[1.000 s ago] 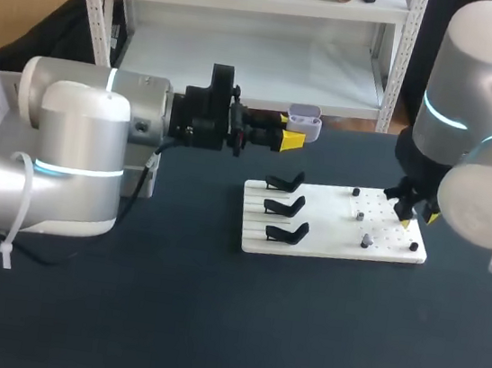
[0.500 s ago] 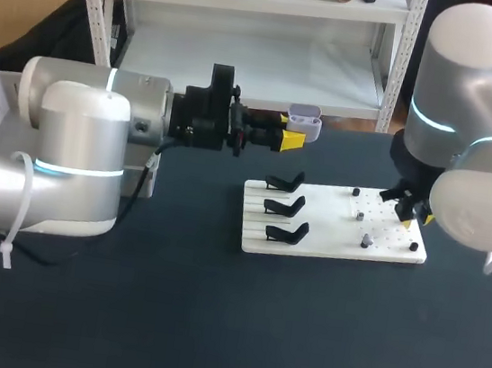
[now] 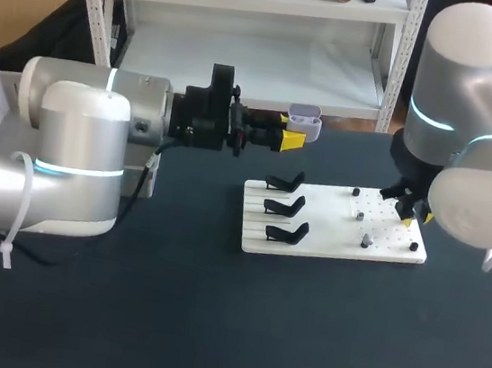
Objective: Pick up each earbud case from the left stands, insert the matching earbuds, close the lid, and place the case in the box.
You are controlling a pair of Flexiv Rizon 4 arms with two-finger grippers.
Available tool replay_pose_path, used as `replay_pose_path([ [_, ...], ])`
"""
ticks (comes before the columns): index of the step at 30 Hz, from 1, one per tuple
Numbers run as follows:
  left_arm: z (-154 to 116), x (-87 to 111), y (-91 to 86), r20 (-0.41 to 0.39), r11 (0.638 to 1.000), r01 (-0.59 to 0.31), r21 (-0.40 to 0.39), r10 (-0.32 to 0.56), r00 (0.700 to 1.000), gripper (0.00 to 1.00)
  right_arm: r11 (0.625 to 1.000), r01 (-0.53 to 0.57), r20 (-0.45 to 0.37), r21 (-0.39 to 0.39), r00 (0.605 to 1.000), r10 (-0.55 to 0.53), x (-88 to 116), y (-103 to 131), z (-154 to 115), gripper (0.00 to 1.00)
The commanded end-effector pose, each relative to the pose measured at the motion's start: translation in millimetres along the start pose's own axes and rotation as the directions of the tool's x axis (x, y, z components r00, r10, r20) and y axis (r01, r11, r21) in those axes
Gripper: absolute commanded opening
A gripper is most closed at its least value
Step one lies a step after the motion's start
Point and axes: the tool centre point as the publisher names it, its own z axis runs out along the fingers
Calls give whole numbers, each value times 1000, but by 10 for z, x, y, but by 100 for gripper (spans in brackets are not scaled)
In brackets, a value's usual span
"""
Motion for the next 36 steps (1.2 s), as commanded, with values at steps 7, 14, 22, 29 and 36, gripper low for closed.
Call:
replay_pose_path([
  [7, -2, 5, -3, 2, 1000, -1, -1, 1, 1000, 0, 1000, -11, -10, 6, 1000, 11, -27, -11, 49, 0],
  [14, -2, 5, -3, 2, 1000, -1, -1, 1, 1000, 0, 999, 0, 7, 42, 1000, 0, 33, 46, -424, 0],
  [22, -2, 5, -3, 2, 1000, -1, -1, 1, 1000, 0, 996, 71, -2, 56, 997, -71, 142, 333, -1237, 0],
  [29, -2, 5, -3, 2, 1000, -1, -1, 1, 1000, 0, 993, 107, 16, 52, 994, -108, 121, 676, -1745, 0],
  [36, -2, 5, -3, 2, 1000, -1, -1, 1, 1000, 0, 985, 164, 59, 50, 984, -167, 70, 932, -2102, 0],
])
